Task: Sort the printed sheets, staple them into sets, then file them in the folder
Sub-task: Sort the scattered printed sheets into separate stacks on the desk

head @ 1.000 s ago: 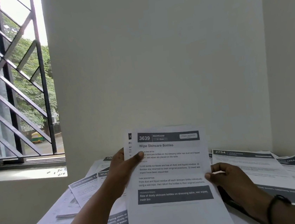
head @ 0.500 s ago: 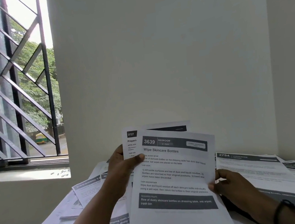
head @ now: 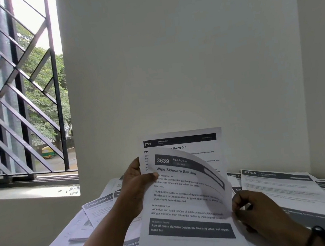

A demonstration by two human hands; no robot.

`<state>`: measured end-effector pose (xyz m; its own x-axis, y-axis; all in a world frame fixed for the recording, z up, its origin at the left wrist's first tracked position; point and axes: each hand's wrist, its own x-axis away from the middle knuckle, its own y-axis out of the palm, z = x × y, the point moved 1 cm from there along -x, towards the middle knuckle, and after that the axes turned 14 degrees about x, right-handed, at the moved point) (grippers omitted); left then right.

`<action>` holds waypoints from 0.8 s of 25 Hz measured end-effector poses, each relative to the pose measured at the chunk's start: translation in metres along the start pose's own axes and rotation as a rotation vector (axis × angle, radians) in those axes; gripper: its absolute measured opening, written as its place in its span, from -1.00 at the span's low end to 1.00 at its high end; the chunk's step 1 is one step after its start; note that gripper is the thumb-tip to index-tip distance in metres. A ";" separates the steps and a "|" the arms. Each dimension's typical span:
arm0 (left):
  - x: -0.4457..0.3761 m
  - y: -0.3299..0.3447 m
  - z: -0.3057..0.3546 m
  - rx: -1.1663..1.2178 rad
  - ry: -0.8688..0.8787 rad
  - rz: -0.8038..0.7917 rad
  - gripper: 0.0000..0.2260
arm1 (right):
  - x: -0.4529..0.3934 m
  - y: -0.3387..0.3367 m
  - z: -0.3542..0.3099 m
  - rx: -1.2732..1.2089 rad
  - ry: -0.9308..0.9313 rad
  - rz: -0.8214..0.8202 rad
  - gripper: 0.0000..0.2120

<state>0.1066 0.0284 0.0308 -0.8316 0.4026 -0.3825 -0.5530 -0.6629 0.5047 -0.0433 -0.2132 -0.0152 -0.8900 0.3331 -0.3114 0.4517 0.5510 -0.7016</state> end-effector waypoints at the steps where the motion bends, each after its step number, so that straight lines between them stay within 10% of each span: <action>1: 0.000 0.001 0.000 0.003 -0.002 -0.002 -0.58 | 0.000 0.000 0.001 -0.001 -0.005 0.015 -0.78; 20: -0.002 -0.001 0.002 -0.011 -0.023 0.021 -0.67 | -0.005 0.008 0.007 0.420 -0.396 0.197 -0.58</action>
<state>0.1087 0.0294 0.0325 -0.8442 0.4023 -0.3541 -0.5346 -0.6785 0.5038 -0.0358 -0.2156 -0.0237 -0.7841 0.0435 -0.6191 0.6187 0.1327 -0.7744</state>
